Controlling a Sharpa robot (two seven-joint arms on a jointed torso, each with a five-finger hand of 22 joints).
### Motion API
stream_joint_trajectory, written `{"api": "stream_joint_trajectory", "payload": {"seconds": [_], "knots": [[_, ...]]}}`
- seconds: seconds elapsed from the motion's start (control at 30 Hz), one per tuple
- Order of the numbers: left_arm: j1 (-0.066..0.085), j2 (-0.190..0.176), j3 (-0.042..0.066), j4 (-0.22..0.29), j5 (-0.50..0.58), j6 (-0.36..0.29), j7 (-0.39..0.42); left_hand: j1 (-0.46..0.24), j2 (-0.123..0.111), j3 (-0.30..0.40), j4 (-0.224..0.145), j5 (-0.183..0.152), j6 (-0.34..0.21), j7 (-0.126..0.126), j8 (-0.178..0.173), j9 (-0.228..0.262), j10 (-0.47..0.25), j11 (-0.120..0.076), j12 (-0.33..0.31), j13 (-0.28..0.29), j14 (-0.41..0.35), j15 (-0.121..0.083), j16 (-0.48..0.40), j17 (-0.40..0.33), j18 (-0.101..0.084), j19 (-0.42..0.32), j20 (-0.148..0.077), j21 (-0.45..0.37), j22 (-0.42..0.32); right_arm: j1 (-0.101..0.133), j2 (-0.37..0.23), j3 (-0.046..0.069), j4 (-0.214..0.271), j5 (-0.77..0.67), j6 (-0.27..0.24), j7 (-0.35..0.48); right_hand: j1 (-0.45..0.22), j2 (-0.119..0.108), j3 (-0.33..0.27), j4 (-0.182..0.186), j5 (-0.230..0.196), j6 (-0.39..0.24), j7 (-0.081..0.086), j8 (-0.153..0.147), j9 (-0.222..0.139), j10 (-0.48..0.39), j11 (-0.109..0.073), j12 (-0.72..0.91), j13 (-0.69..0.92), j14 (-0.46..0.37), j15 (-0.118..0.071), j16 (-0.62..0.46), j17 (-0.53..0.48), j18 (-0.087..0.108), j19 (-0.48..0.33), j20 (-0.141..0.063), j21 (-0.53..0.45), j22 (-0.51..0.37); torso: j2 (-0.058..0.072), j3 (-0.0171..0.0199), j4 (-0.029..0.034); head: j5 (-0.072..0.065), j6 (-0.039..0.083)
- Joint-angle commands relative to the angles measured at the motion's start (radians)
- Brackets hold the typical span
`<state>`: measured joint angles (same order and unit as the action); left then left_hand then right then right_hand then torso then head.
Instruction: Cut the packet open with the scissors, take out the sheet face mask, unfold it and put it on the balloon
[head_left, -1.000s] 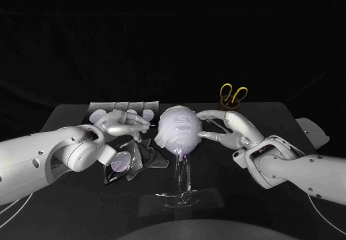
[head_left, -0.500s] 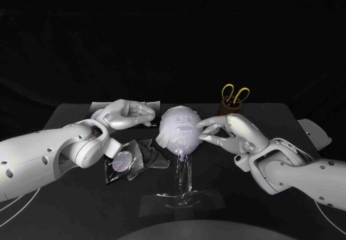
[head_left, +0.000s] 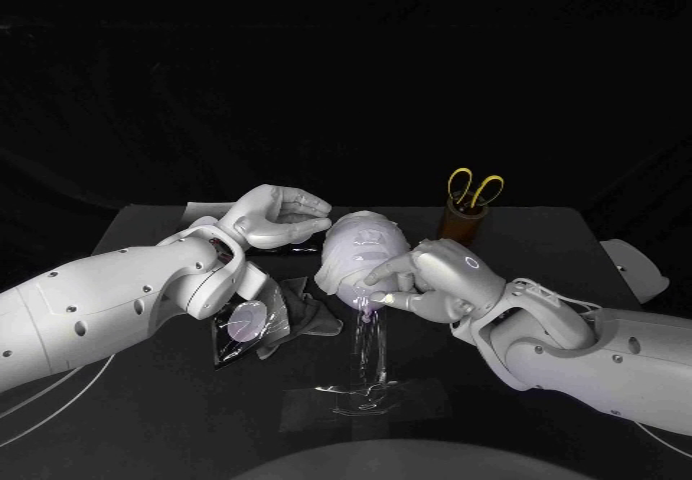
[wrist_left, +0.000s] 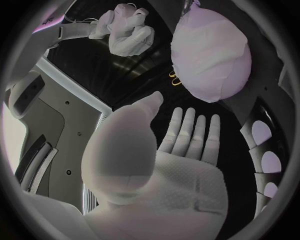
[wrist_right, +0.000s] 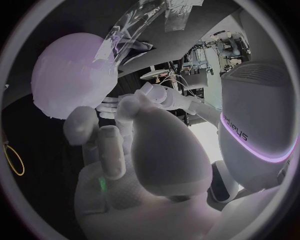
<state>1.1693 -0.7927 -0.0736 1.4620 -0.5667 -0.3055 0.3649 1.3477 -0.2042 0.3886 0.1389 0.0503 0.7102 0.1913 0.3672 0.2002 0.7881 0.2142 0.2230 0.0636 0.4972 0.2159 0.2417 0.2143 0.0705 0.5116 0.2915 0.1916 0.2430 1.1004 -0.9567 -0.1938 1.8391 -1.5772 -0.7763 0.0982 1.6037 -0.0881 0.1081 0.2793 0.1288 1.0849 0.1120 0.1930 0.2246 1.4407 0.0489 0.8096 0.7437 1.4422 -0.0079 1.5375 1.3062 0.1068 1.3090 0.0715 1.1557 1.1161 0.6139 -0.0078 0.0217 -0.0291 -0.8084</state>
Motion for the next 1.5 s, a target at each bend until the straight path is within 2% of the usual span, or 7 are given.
{"api": "stream_joint_trajectory", "payload": {"seconds": [0.03,0.2,0.3,0.6,1.03,1.33,1.5], "knots": [[0.003,0.030,0.002,-0.035,-0.069,-0.014,0.028,0.015,0.022,-0.055,0.023,0.000,-0.009,0.005,-0.016,-0.006,-0.030,-0.013,-0.041,-0.002,-0.063,0.009,-0.050,-0.033,-0.010,-0.029,0.002,-0.027,-0.025,0.000,0.023,0.001,-0.003,-0.254,0.057,-0.202,-0.012,-0.011,0.027,-0.003,-0.021,0.009,0.000,-0.006,0.001,0.099,-0.018,0.705,0.765,0.129,-0.023,0.033,0.265,-0.018,0.028,0.005,0.073,0.080,0.001,-0.0001,-0.0013,0.004,-0.002],[0.004,0.078,0.002,-0.090,-0.102,0.001,-0.002,0.091,0.058,-0.118,0.043,-0.001,0.001,0.006,-0.034,-0.012,-0.084,-0.035,-0.106,-0.006,-0.089,0.008,-0.090,-0.060,-0.011,-0.036,0.003,-0.055,-0.052,0.000,0.060,0.002,-0.017,-0.355,0.070,-0.298,-0.021,-0.020,0.047,-0.003,-0.040,0.007,0.003,-0.013,0.001,0.123,-0.014,0.747,0.812,0.129,-0.018,0.033,0.265,-0.028,0.053,0.004,0.121,0.134,0.002,-0.0012,-0.0005,0.007,-0.005],[0.004,0.099,0.002,-0.113,-0.113,0.016,-0.016,0.114,0.065,-0.117,0.041,-0.001,0.011,0.008,-0.037,-0.013,-0.074,-0.037,-0.117,-0.005,-0.059,0.025,-0.085,-0.055,-0.009,-0.030,0.002,-0.058,-0.057,0.000,0.077,0.002,-0.026,-0.387,0.073,-0.334,-0.027,-0.024,0.065,-0.004,-0.047,0.006,0.005,-0.019,0.000,0.130,-0.011,0.761,0.827,0.129,-0.016,0.033,0.265,-0.034,0.070,0.006,0.152,0.168,0.002,-0.0010,0.0001,0.007,-0.007],[0.004,0.143,0.001,-0.158,-0.122,0.036,-0.026,0.123,0.069,-0.120,0.043,-0.001,0.017,0.007,-0.041,-0.015,-0.061,-0.041,-0.126,-0.005,-0.051,0.022,-0.088,-0.058,-0.010,-0.025,0.003,-0.061,-0.062,0.000,0.109,0.003,-0.051,-0.432,0.107,-0.373,-0.028,-0.032,0.089,-0.011,-0.053,-0.001,0.011,-0.030,-0.002,0.130,-0.006,0.761,0.827,0.129,-0.011,0.033,0.265,-0.040,0.084,0.009,0.178,0.197,0.001,-0.0021,0.0014,0.010,-0.009],[0.004,0.165,0.001,-0.185,-0.124,0.076,-0.044,0.138,0.067,-0.125,0.042,-0.001,0.022,0.001,-0.049,-0.018,-0.073,-0.048,-0.145,-0.006,-0.060,0.018,-0.102,-0.066,-0.010,-0.028,0.002,-0.071,-0.072,0.000,0.111,0.005,-0.053,-0.444,0.144,-0.373,-0.043,-0.057,0.104,-0.015,-0.069,-0.025,0.025,-0.055,-0.009,0.130,0.006,0.761,0.827,0.129,0.000,0.033,0.265,-0.043,0.089,0.015,0.192,0.216,-0.001,0.0008,-0.0015,0.014,-0.014],[0.004,0.176,0.001,-0.195,-0.136,0.100,-0.064,0.138,0.065,-0.135,0.048,-0.001,0.026,0.002,-0.055,-0.021,-0.078,-0.046,-0.157,-0.007,-0.071,0.010,-0.113,-0.074,-0.011,-0.049,0.003,-0.084,-0.085,0.000,0.113,0.005,-0.053,-0.444,0.136,-0.371,-0.048,-0.064,0.106,-0.015,-0.072,-0.033,0.027,-0.062,-0.011,0.130,0.009,0.761,0.827,0.129,0.003,0.033,0.265,-0.043,0.089,0.018,0.193,0.218,-0.001,-0.0001,-0.0009,0.014,-0.017],[0.004,0.182,0.001,-0.203,-0.147,0.105,-0.076,0.149,0.067,-0.134,0.044,-0.001,0.030,0.002,-0.058,-0.021,-0.072,-0.045,-0.161,-0.006,-0.071,0.005,-0.116,-0.076,-0.011,-0.051,0.003,-0.088,-0.089,0.000,0.118,0.006,-0.052,-0.444,0.087,-0.359,-0.041,-0.062,0.120,-0.022,-0.071,-0.028,0.029,-0.063,-0.010,0.130,0.011,0.761,0.827,0.129,0.005,0.033,0.265,-0.045,0.093,0.021,0.201,0.228,0.000,-0.0002,-0.0006,0.013,-0.016]]}}
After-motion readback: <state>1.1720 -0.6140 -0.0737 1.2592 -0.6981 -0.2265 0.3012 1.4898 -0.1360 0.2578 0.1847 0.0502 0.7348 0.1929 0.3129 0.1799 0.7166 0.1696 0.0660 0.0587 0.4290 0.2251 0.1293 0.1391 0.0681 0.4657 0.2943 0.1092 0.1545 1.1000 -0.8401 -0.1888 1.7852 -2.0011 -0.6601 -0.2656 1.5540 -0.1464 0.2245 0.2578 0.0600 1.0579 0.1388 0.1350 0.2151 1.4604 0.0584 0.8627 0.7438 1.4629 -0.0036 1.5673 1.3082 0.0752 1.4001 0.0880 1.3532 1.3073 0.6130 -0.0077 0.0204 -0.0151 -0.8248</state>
